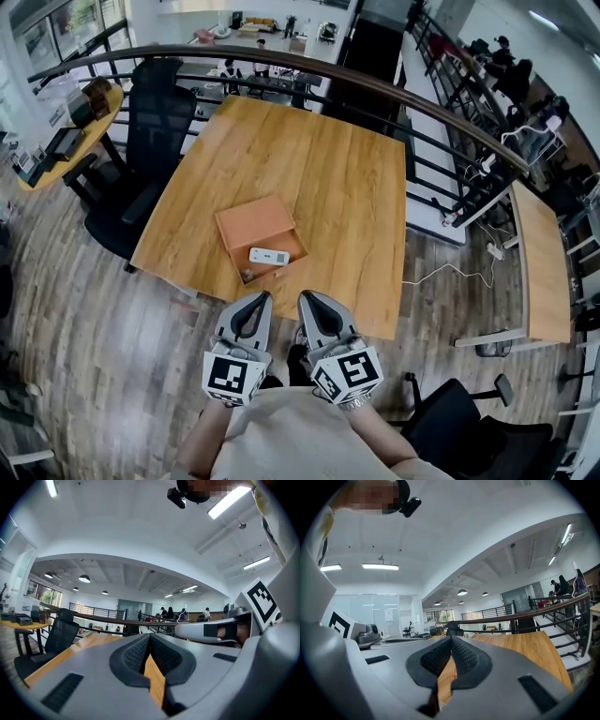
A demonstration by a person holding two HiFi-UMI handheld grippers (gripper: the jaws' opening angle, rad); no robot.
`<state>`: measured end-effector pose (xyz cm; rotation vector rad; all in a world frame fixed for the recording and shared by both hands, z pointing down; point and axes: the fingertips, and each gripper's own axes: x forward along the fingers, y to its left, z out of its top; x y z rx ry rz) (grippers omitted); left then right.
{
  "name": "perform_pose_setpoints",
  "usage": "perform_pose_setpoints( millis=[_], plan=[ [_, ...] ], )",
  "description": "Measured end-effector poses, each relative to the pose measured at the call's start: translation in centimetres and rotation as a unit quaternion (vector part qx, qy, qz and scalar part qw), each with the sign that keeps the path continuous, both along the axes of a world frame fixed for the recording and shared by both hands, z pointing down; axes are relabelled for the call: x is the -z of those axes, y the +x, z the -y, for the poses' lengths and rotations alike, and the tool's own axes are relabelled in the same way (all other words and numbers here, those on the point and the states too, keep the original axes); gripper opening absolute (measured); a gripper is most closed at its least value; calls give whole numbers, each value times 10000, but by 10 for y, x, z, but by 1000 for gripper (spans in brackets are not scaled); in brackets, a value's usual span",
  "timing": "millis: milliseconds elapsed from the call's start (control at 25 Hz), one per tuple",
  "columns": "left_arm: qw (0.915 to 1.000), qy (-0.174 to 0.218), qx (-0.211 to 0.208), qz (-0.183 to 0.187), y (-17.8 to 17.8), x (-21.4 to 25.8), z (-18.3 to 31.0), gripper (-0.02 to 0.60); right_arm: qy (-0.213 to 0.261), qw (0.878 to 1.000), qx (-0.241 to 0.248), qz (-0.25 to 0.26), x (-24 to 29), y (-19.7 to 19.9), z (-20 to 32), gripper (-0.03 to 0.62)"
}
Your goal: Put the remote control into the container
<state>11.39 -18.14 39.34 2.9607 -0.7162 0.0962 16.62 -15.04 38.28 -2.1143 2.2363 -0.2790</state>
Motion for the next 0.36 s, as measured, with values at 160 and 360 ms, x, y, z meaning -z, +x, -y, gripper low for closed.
perform_pose_setpoints(
  millis=[160,360],
  plan=[
    [10000,1,-55,-28,2,0,-2,11,-18,10000,-21,21,-2,1,-1,18],
    [9999,-7,-104,-17,7,0,-3,11,-41,10000,-5,0,-1,2,1,18]
  ],
)
